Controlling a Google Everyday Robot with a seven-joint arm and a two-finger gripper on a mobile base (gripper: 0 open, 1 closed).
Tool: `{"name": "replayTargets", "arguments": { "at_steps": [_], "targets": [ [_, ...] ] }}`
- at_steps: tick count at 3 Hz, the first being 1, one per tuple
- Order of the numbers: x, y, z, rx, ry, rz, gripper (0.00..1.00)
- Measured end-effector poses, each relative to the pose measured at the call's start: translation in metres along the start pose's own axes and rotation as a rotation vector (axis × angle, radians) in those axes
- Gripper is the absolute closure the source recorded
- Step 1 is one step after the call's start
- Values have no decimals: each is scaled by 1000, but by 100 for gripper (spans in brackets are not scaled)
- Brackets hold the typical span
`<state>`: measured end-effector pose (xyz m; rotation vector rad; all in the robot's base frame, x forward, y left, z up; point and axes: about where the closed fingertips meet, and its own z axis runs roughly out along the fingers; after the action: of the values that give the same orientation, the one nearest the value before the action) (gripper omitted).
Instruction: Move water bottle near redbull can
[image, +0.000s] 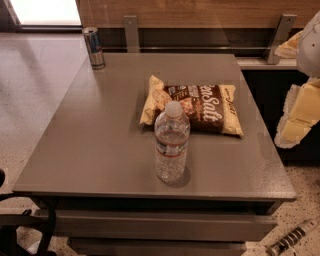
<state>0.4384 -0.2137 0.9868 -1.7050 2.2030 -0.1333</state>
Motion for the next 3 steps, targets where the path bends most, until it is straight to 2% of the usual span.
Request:
{"name": "replayTargets", "arguments": {
  "at_steps": [1,2,3],
  "targets": [
    [0,0,0,0,0,0,0],
    [0,3,0,-11,-54,0,0],
    [21,7,16,-58,-266,18,0]
  ]
}}
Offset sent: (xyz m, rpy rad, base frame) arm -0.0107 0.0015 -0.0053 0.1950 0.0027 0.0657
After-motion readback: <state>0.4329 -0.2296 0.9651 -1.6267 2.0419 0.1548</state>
